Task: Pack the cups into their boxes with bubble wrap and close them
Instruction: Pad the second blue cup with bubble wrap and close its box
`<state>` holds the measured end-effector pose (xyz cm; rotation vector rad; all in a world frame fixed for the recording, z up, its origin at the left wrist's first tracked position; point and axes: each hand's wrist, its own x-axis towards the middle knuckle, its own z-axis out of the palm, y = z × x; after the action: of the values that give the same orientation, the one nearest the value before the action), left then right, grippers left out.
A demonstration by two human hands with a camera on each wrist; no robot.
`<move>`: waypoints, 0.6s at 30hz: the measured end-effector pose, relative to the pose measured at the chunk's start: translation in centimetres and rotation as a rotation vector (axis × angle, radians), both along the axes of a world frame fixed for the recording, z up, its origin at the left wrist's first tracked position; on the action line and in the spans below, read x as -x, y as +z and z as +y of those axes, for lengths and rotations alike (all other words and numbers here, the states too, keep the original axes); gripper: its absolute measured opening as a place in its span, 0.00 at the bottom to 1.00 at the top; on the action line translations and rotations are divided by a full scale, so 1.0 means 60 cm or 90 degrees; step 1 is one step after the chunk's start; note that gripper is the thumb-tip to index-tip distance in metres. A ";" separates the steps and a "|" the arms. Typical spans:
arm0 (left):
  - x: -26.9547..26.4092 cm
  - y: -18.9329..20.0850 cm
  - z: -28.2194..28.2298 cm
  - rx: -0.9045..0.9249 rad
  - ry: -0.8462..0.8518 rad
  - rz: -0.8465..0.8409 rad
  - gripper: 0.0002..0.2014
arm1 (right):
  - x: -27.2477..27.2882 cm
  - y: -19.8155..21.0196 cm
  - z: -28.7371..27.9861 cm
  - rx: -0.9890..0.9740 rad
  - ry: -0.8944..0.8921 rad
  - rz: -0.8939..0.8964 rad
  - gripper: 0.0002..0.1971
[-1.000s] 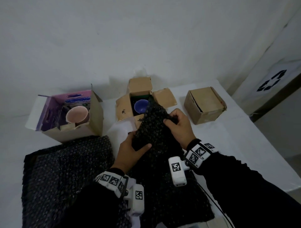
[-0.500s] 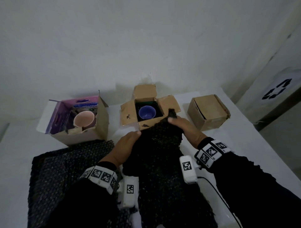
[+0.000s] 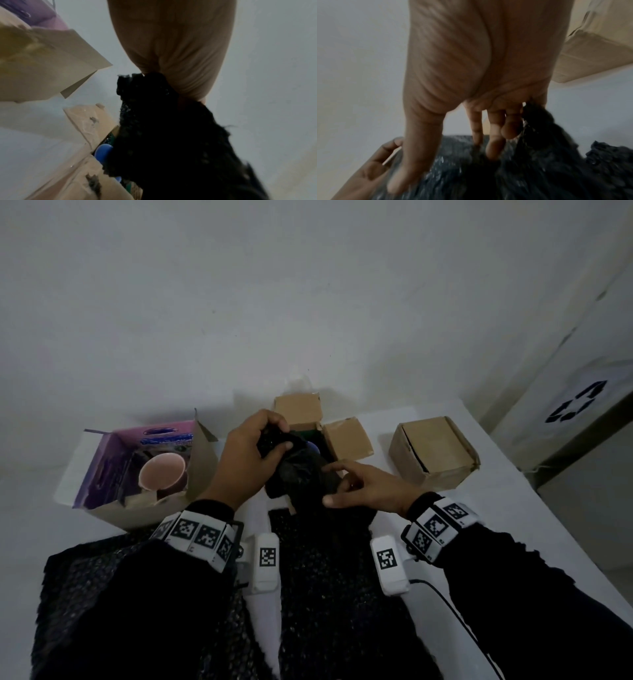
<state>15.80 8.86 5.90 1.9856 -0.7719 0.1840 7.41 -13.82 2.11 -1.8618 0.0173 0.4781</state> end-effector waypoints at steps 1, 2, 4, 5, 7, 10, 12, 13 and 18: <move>-0.003 0.001 -0.007 0.024 0.007 0.010 0.10 | -0.006 -0.001 0.002 -0.007 -0.021 -0.026 0.39; -0.005 0.001 -0.015 0.043 0.011 0.016 0.08 | -0.013 -0.003 0.002 -0.010 -0.043 -0.055 0.41; -0.016 -0.001 -0.030 0.077 0.020 0.021 0.07 | -0.031 -0.007 0.004 0.059 -0.068 -0.131 0.27; -0.024 -0.002 -0.034 0.084 0.031 0.015 0.07 | -0.040 -0.006 0.005 0.120 -0.078 -0.175 0.15; -0.047 -0.003 -0.037 0.070 0.046 -0.006 0.08 | -0.059 -0.009 0.002 0.146 -0.129 -0.221 0.01; -0.080 -0.002 -0.034 0.027 0.010 0.002 0.08 | -0.079 -0.015 -0.002 -0.002 -0.196 -0.250 0.19; -0.095 0.000 -0.038 0.043 -0.022 0.060 0.08 | -0.090 -0.015 0.005 -0.048 -0.187 -0.249 0.35; -0.102 0.001 -0.043 0.059 -0.030 0.085 0.08 | -0.098 -0.018 0.011 -0.051 -0.176 -0.247 0.39; -0.141 -0.015 -0.058 0.072 0.050 0.047 0.12 | -0.138 -0.046 0.025 -0.014 -0.232 -0.299 0.24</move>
<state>24.26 5.39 4.97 1.9057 -0.6228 0.1958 15.68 -12.35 -0.65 -1.8567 0.0344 -0.2126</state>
